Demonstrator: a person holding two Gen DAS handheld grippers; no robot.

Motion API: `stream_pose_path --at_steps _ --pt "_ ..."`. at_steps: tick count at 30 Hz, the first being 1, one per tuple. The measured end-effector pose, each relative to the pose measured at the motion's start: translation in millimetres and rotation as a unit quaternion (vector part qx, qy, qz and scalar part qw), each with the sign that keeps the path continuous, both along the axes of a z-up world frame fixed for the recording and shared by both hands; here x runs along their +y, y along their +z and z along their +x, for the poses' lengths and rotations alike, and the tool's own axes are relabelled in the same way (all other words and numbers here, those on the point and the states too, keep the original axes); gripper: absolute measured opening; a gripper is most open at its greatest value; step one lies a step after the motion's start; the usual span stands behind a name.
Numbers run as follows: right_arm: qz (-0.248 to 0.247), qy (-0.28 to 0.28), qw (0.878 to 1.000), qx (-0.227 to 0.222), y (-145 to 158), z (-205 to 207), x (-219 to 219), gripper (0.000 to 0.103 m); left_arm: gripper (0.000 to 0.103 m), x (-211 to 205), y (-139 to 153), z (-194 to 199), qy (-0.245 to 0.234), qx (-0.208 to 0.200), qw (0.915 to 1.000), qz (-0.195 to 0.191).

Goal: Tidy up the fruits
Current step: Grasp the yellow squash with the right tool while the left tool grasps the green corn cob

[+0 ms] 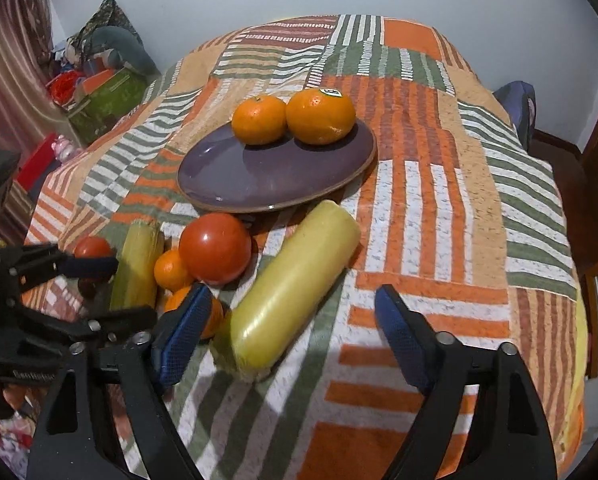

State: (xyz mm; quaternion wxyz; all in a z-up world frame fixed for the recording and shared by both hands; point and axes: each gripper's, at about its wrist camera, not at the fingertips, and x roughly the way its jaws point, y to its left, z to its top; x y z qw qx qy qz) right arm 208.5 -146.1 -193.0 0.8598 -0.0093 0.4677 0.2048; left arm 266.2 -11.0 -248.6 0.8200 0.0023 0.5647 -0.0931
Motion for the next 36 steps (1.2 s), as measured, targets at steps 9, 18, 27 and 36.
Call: stream_pose_path --at_steps 9,18,27,36 --pt "0.019 -0.016 0.999 0.041 -20 14 -1 0.064 0.066 3 -5 1 0.004 -0.005 0.9998 -0.016" --pt "-0.013 0.005 1.0 0.02 -19 12 12 0.058 0.052 23 3 -3 0.011 -0.01 0.9996 -0.024" --pt "-0.026 0.035 0.999 0.019 -18 13 12 0.055 0.052 35 10 -9 0.014 -0.018 0.9994 -0.024" --pt "-0.027 0.056 0.997 0.036 -14 7 0 0.041 0.053 28 1 4 0.011 -0.011 0.9997 -0.02"
